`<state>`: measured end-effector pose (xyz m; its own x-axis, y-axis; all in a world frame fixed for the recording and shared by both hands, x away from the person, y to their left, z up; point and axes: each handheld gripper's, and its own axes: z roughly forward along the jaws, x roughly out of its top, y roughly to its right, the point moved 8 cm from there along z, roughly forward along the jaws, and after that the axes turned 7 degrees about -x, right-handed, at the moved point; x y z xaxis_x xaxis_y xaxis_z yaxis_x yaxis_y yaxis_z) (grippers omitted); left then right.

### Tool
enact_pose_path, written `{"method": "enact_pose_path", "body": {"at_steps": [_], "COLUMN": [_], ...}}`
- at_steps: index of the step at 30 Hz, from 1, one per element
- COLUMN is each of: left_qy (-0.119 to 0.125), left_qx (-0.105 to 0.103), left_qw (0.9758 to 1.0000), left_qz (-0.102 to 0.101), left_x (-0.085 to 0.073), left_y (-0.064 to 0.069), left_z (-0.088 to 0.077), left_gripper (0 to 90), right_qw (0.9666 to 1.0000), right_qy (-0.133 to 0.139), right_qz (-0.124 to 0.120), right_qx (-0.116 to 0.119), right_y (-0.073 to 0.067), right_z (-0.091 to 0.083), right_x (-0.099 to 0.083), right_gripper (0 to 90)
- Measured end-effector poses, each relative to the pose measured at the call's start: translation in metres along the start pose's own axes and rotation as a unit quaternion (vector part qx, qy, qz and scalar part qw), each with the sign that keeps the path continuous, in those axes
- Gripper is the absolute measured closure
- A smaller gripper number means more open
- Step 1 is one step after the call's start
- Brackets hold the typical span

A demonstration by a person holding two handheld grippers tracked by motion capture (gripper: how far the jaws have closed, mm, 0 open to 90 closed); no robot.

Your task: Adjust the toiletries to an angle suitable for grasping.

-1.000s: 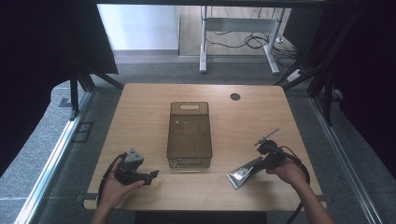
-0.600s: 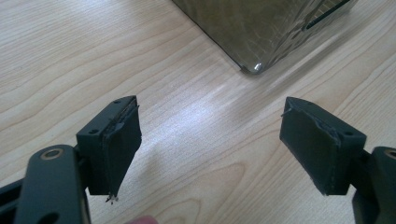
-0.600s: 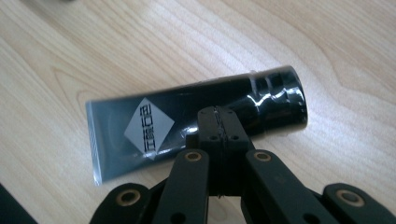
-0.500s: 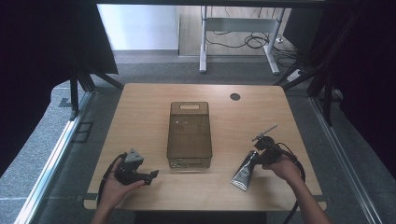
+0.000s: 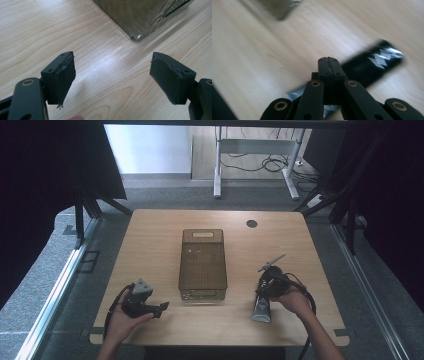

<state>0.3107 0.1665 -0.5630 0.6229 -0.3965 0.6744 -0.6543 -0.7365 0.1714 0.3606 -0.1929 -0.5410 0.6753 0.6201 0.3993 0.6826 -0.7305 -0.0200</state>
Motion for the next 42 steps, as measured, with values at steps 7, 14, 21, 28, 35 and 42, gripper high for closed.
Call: {"method": "enact_pose_path", "body": {"at_steps": [7, 14, 21, 28, 35, 42], "left_qy": [-0.002, 0.000, -0.003, -0.001, 0.000, -0.002], "left_qx": [-0.003, -0.004, -0.004, -0.004, -0.003, -0.003], "left_qw": [1.0000, 1.0000, 1.0000, 1.0000, 1.0000, 1.0000], "left_qz": [0.004, 0.003, 0.005, 0.002, 0.000, 0.000], "left_x": [0.000, 0.001, 0.001, 0.000, 0.000, 0.000], "left_y": [0.002, 0.002, 0.003, 0.002, 0.000, 0.000], "left_z": [0.001, 0.000, 0.002, 0.000, 0.000, -0.001], "left_gripper": [21.0, 21.0, 20.9, 20.9, 20.9, 20.9], "right_qw": [0.9981, 0.9981, 0.9981, 0.9982, 0.9986, 0.9988], "right_qy": [-0.013, -0.023, -0.029, -0.035, -0.036, -0.037], "right_qz": [-0.056, -0.053, -0.049, -0.048, -0.039, -0.032], "right_qx": [0.023, 0.023, 0.022, 0.011, 0.007, 0.005], "right_y": [-0.042, -0.046, -0.041, -0.037, -0.030, -0.023], "right_z": [0.016, 0.024, 0.023, 0.025, 0.023, 0.020], "right_x": [0.002, -0.003, -0.012, -0.016, -0.019, -0.024], "right_gripper": [89.8, 89.7, 89.7, 89.7, 89.7, 89.7]}}
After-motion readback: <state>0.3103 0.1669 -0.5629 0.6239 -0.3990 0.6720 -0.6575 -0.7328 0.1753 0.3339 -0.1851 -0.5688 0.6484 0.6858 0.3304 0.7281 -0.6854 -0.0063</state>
